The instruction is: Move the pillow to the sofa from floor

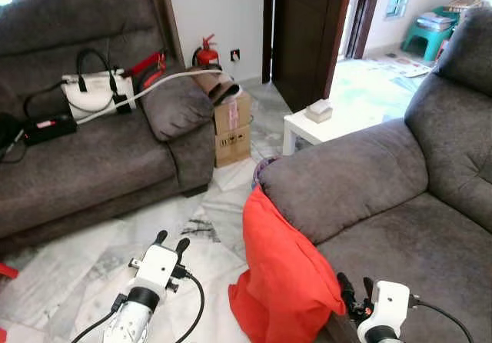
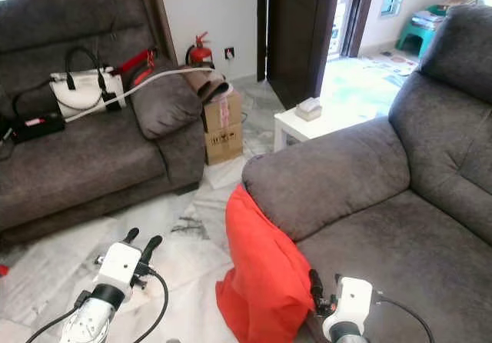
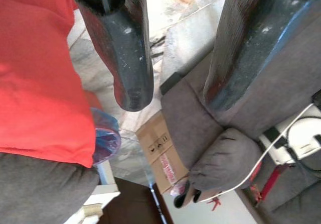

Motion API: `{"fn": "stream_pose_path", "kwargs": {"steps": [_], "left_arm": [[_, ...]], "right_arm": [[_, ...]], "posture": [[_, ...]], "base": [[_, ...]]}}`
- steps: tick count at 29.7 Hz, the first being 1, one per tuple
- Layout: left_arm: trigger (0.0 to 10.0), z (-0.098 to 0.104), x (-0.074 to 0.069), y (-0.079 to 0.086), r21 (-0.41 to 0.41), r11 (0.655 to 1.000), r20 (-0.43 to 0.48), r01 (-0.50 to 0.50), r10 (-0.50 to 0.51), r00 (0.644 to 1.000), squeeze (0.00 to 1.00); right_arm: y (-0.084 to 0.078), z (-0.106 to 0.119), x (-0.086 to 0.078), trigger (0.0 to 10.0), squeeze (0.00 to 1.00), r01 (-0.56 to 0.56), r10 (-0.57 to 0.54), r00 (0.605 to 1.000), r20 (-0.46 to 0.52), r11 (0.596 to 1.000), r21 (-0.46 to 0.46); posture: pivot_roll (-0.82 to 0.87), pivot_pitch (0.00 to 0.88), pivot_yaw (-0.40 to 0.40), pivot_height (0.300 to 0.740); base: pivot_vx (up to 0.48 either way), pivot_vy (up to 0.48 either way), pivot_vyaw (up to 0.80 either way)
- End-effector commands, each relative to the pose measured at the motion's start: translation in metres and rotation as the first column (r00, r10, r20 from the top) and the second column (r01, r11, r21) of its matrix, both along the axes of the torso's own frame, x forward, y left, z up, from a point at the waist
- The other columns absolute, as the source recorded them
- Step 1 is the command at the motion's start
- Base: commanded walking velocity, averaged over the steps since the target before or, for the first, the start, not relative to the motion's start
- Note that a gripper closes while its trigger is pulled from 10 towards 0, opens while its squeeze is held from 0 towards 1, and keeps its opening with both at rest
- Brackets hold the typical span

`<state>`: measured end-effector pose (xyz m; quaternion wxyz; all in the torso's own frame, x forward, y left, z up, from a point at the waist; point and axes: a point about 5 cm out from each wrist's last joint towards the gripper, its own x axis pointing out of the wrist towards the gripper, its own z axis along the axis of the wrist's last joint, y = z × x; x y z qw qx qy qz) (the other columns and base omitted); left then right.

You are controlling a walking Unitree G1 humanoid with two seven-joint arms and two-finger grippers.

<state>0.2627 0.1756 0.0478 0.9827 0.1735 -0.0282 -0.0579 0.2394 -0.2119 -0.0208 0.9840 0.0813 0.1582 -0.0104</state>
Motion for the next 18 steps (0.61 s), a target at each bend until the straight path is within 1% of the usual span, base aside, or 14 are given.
{"fn": "stream_pose_path", "kwargs": {"steps": [1, 3, 4, 8, 11, 15, 18], "left_arm": [[10.0, 0.0034, 0.0030, 0.0031, -0.011, 1.000, 0.006, -0.018, 0.018, 1.000, 0.00], [10.0, 0.0034, 0.0031, 0.0034, -0.014, 1.000, 0.005, -0.021, 0.021, 1.000, 0.00], [10.0, 0.0028, 0.0030, 0.0035, -0.017, 1.000, 0.001, -0.022, 0.022, 1.000, 0.00], [10.0, 0.0020, 0.0036, 0.0032, -0.019, 1.000, -0.007, -0.018, 0.018, 1.000, 0.00], [10.0, 0.0013, 0.0033, 0.0017, -0.022, 1.000, -0.011, -0.007, 0.007, 1.000, 0.00], [10.0, 0.0016, 0.0029, 0.0024, -0.026, 1.000, -0.009, -0.015, 0.015, 1.000, 0.00], [10.0, 0.0013, 0.0024, 0.0062, -0.047, 0.998, -0.012, -0.047, 0.047, 0.999, 0.00]], "right_arm": [[0.0033, -0.0025, -0.0017, 10.0, 0.00, -0.023, 0.024, 1.000, -0.013, 1.000, 0.007], [0.0033, -0.0016, -0.0013, 10.0, 0.00, -0.025, 0.025, 1.000, -0.005, 1.000, 0.002], [0.0029, -0.0001, -0.0011, 10.0, 0.00, -0.016, 0.015, 1.000, 0.015, 1.000, 0.016], [0.0023, 0.0004, 0.0004, 10.0, 0.00, -0.007, 0.007, 1.000, 0.011, 1.000, 0.013], [0.0060, 0.0006, 0.0018, 10.0, 0.00, -0.034, 0.034, 0.999, 0.010, 0.999, 0.027], [0.0108, -0.0002, 0.0018, 10.0, 0.00, -0.066, 0.066, 0.998, 0.008, 0.997, 0.037], [0.0106, -0.0003, 0.0016, 10.0, 0.00, -0.057, 0.057, 0.998, 0.010, 0.998, 0.039]], "posture": [[-0.02, 0.076, 0.042, 0.650], [-0.02, 0.077, 0.042, 0.640], [-0.02, 0.078, 0.042, 0.640], [-0.02, 0.082, 0.043, 0.640], [-0.02, 0.086, 0.040, 0.640], [-0.01, 0.091, 0.039, 0.640], [-0.01, 0.093, 0.038, 0.640]], "base": [[0.000, 0.000, 0.00], [0.000, 0.000, 0.00], [0.000, 0.000, 0.00], [0.000, 0.000, 0.00], [0.000, 0.000, 0.00], [0.000, 0.000, 0.00], [0.000, 0.000, 0.00]]}}
